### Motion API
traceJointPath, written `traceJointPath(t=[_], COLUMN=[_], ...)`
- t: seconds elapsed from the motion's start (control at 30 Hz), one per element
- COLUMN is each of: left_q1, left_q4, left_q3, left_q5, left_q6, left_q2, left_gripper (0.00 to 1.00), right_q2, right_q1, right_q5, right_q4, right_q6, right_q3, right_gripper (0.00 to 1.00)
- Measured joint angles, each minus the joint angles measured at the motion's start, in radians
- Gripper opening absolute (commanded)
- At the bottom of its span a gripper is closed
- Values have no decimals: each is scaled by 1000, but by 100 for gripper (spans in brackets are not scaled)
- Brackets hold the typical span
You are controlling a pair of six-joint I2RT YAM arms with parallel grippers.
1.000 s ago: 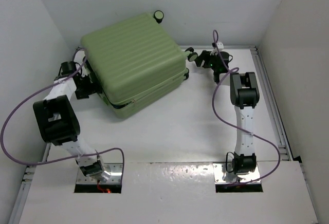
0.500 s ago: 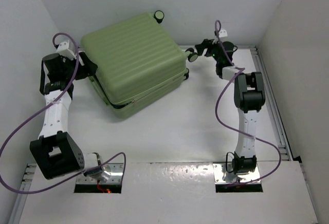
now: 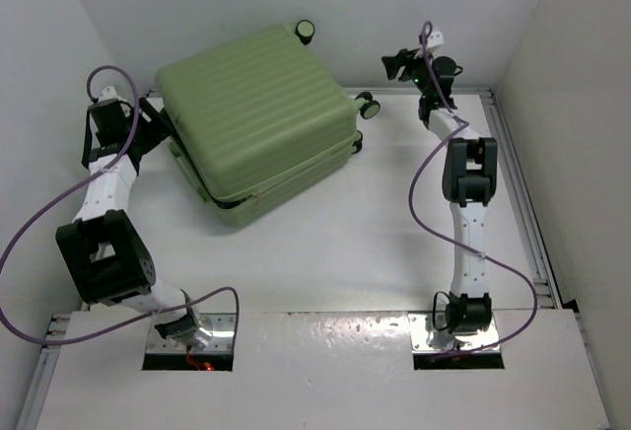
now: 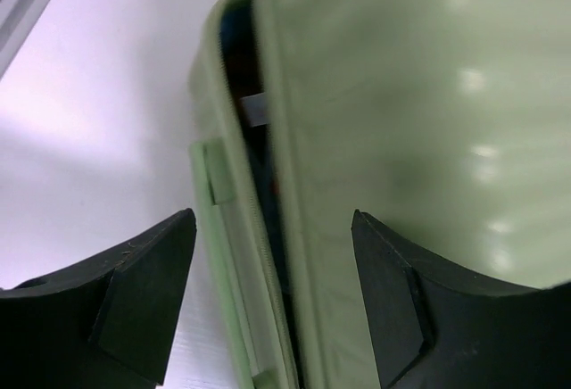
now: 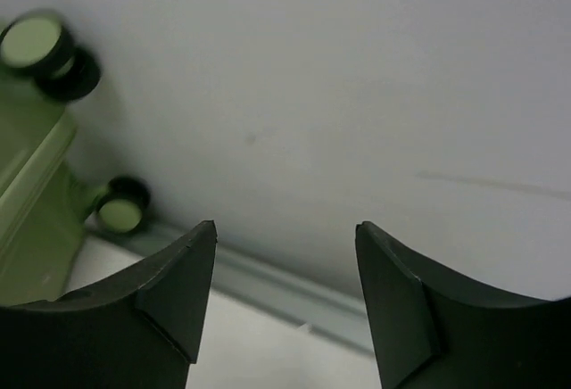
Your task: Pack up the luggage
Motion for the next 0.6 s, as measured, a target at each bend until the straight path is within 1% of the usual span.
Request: traceJointPath(t=[0.07, 0.13, 0.2, 0.3, 0.4, 0.5, 0.53, 0.6], left_q1=[3, 13, 27, 48, 56, 56, 56, 56], left_q4=[-11, -24, -27, -39, -43, -48, -49, -51], left_q3=[0, 0, 0, 7, 8, 11, 13, 21], left_q5=[-37, -70, -92, -123, -141, -148, -151, -156], left_q6=[-23, -52, -76, -100, -107, -105, -103, -98], left_q2=[21, 38, 55, 80, 93, 94, 95, 101], left_gripper=[76, 77, 77, 77, 77, 77, 77, 77], right_q2=[9, 12, 16, 42, 65, 70, 70, 70], right_q1=[27, 58, 85, 118, 119, 106, 103, 98], right_q5=[-45, -81, -107, -148, -195, -235, -245, -270], right_q4=[-9, -19, -42, -104, -206, -325, -354, -427], right_q6=[0, 3, 15, 47, 69, 67, 61, 43], right_q3=[-28, -65, -94, -93, -83, -83, -83, -83], right_gripper=[66, 70, 71, 71, 70, 63, 59, 58])
